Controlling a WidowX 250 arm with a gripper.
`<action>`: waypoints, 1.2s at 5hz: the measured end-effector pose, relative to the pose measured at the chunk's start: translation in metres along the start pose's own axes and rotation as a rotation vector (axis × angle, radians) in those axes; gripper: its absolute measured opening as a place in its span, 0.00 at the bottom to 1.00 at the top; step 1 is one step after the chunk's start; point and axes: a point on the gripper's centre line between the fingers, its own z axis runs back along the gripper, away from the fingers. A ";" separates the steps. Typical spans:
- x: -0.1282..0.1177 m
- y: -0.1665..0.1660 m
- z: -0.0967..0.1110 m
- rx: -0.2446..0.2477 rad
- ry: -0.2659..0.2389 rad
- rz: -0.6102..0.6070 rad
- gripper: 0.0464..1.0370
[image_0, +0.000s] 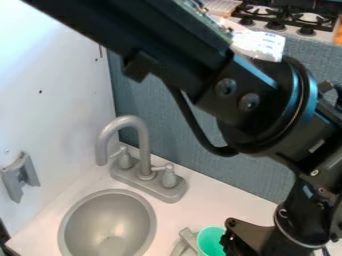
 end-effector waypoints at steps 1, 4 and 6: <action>-0.003 0.001 -0.008 0.017 0.025 0.000 0.96; 0.026 0.070 -0.027 0.077 0.003 0.148 0.96; 0.055 0.066 -0.068 0.017 0.019 0.094 0.96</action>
